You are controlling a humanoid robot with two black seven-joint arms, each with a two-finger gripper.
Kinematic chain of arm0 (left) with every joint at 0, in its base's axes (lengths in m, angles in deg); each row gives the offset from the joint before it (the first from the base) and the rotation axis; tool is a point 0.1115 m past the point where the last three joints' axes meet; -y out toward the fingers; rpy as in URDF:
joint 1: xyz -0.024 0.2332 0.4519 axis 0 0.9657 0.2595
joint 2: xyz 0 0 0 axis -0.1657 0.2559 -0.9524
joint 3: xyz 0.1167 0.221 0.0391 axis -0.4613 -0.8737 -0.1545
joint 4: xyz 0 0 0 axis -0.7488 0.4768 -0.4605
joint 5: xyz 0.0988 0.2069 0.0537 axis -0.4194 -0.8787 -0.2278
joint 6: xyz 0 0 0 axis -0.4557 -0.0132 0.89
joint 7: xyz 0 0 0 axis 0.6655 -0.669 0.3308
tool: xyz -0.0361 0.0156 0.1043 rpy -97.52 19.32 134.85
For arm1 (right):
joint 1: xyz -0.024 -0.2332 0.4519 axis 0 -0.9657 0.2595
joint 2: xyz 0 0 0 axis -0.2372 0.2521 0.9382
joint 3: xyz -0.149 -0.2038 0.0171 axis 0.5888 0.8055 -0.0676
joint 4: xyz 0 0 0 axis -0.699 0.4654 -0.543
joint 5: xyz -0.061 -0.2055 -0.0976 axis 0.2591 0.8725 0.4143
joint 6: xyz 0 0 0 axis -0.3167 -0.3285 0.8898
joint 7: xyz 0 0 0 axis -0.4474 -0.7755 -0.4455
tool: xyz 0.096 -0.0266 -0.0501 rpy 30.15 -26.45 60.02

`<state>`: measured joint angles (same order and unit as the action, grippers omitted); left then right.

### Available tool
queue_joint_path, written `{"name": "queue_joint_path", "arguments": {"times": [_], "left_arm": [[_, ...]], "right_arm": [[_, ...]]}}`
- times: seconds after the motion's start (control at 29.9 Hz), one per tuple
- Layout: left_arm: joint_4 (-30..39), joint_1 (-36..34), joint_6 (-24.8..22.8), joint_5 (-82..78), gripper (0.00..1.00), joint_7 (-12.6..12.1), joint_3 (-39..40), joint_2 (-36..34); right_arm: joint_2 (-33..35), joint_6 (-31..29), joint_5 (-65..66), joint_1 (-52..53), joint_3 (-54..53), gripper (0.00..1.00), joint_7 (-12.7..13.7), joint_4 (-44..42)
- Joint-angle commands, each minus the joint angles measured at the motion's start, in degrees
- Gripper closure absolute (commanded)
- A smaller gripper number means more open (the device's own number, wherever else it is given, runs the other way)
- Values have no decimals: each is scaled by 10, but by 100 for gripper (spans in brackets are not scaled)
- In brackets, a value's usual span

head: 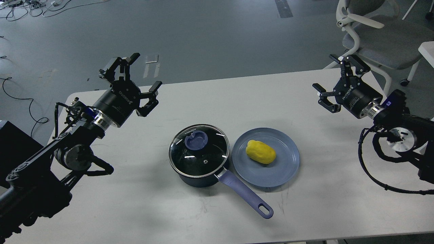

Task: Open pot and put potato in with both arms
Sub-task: 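Move the left gripper down to the knob of the glass pot lid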

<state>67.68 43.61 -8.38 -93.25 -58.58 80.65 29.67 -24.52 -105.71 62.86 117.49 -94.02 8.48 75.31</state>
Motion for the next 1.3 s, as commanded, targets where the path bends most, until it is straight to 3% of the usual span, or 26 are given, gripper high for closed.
{"name": "queue_joint_path", "arguments": {"times": [0.0,0.37,0.47,0.6,0.67,0.74,0.97,1.14,1.27], "left_arm": [[0,4,0,-1,2,1,-3,3],[-35,-1,-5,-4,2,-3,4,-5],[-39,-29,-26,-9,2,-5,0,-11],[-10,-57,-57,-76,2,14,7,-33],[46,-88,-57,-181,2,60,7,-60],[74,-101,-57,-249,2,85,6,-71],[208,-104,-16,-691,2,85,2,-97],[215,-98,30,-951,2,85,-10,-87],[197,-99,58,-1066,2,85,-54,-69]], "right_arm": [[2,0,-1,-6,4,0,0,-1],[-8,0,-1,-16,4,0,0,-19],[-3,0,-1,-17,4,0,0,-20],[-1,0,-1,-18,3,0,0,-20],[-1,0,-1,-18,1,0,0,-21],[-1,0,-1,-18,1,0,0,-20],[-1,0,-1,-19,4,0,0,-24],[-4,0,-1,-19,4,0,0,-24],[-1,0,-1,-19,5,0,0,-24]]}}
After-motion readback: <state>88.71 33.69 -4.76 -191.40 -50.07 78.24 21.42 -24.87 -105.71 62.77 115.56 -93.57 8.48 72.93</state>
